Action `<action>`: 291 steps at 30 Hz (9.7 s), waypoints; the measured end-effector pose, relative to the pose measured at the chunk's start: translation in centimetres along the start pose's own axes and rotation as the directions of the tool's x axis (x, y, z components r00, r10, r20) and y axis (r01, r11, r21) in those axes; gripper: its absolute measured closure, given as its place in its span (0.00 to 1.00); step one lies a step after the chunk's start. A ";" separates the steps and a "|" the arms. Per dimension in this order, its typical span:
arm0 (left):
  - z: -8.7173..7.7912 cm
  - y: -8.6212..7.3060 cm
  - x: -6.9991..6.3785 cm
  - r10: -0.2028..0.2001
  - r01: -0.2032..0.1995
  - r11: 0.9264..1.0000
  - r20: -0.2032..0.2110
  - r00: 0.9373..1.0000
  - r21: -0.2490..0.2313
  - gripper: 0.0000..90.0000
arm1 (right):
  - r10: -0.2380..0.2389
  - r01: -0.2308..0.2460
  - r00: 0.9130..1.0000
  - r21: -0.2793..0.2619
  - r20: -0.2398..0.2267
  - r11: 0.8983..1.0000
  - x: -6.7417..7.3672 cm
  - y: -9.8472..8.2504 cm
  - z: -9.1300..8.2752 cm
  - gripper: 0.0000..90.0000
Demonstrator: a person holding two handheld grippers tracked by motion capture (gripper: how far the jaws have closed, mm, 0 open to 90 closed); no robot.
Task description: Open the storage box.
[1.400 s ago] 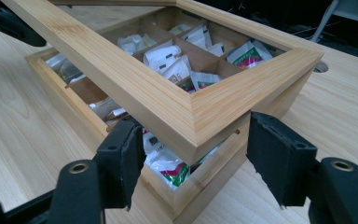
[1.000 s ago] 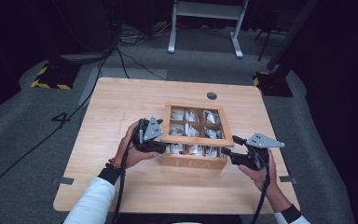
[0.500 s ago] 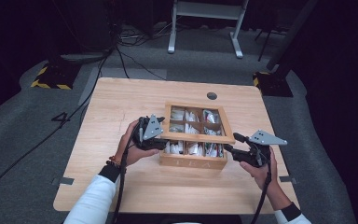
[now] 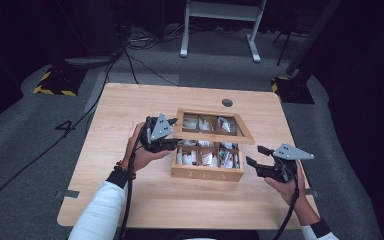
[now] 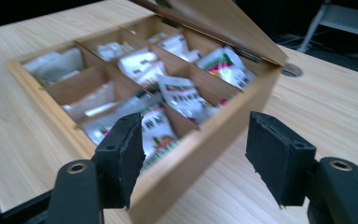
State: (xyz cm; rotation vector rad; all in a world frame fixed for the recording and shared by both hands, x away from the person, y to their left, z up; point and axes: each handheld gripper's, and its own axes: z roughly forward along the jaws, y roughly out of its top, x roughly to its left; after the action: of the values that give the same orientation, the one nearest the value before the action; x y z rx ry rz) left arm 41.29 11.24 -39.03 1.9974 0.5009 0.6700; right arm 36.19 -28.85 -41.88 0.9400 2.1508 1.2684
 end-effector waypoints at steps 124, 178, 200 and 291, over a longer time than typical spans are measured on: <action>8.6 6.6 12.2 -0.288 0.277 0.954 -0.098 0.953 -0.115 0.63 | 0.053 -0.053 0.999 0.255 0.005 0.966 -4.0 -7.6 4.0 0.29; 4.0 6.1 8.1 -0.087 0.116 0.980 -0.172 0.981 0.164 0.19 | 0.047 -0.046 0.999 0.255 0.003 0.966 -3.9 -7.7 4.1 0.23; -2.9 -0.9 3.9 0.004 0.032 0.965 -0.136 0.991 0.262 0.19 | 0.062 -0.050 0.997 0.277 -0.038 0.960 -3.9 -7.3 3.5 0.32; -4.9 -14.1 -3.1 -0.180 0.105 0.919 0.168 0.969 0.379 0.19 | 0.022 -0.010 0.999 0.260 -0.042 0.966 3.5 2.3 6.8 0.61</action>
State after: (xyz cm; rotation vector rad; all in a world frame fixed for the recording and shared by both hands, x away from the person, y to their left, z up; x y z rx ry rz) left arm 34.77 19.31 -50.12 2.3217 0.6819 0.2912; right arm 39.29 -21.60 -43.17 1.0426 2.3908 1.0391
